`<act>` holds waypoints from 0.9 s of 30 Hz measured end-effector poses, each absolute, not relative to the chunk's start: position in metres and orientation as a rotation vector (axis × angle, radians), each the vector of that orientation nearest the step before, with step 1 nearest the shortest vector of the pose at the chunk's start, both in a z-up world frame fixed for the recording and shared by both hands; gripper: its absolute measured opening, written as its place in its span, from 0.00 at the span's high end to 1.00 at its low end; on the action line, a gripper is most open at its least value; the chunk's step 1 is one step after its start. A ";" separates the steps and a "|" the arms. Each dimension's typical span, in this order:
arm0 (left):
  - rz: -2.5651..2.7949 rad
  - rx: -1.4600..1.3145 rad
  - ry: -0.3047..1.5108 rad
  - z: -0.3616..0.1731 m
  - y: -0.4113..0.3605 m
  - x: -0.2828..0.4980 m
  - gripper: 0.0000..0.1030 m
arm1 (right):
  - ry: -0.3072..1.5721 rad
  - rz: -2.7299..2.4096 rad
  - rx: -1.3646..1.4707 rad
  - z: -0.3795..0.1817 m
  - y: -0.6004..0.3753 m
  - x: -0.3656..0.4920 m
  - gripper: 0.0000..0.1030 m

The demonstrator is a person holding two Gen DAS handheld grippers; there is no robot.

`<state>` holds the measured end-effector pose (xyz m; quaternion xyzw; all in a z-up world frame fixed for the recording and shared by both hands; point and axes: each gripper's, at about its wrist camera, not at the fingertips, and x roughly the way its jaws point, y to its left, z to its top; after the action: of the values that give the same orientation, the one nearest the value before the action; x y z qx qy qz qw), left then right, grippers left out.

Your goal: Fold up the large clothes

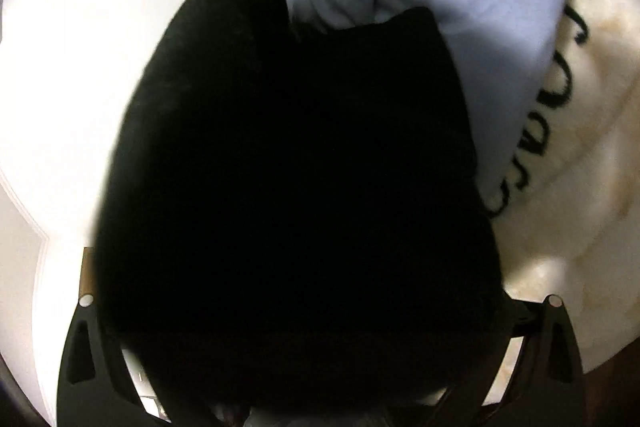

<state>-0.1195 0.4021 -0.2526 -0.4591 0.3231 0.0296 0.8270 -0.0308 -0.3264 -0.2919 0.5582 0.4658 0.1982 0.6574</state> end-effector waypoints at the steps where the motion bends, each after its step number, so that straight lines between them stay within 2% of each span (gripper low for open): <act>1: 0.069 -0.973 0.672 -0.251 0.401 -0.124 0.19 | 1.060 0.426 1.269 -0.293 -0.327 -0.027 0.06; 6: 0.044 -1.067 0.580 -0.259 0.402 -0.127 0.18 | 1.054 0.385 1.255 -0.298 -0.327 -0.017 0.06; 10: 0.027 -1.193 0.568 -0.267 0.409 -0.110 0.11 | 1.089 0.364 1.260 -0.294 -0.326 -0.010 0.07; 12: 0.042 -1.203 0.587 -0.261 0.408 -0.103 0.11 | 1.126 0.385 1.277 -0.279 -0.326 -0.007 0.16; 15: 0.022 -1.179 0.573 -0.242 0.405 -0.105 0.11 | 1.057 0.525 1.211 -0.222 -0.324 -0.006 0.17; 17: 0.005 -1.148 0.532 -0.229 0.402 -0.107 0.11 | 1.043 0.553 1.179 -0.209 -0.319 0.000 0.17; 20: 0.010 -1.147 0.514 -0.223 0.400 -0.101 0.11 | 1.058 0.503 1.196 -0.221 -0.315 0.006 0.16; 24: 0.047 -1.124 0.653 -0.240 0.395 -0.077 0.06 | 1.112 0.409 1.161 -0.246 -0.319 0.008 0.14; 27: 0.017 -1.108 0.678 -0.243 0.394 -0.072 0.06 | 1.145 0.351 1.178 -0.266 -0.326 0.009 0.15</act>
<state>-0.0723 0.3936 -0.2431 -0.5159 0.3155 0.0079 0.7964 0.0090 -0.3262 -0.2657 0.5220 0.5074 0.1554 0.6678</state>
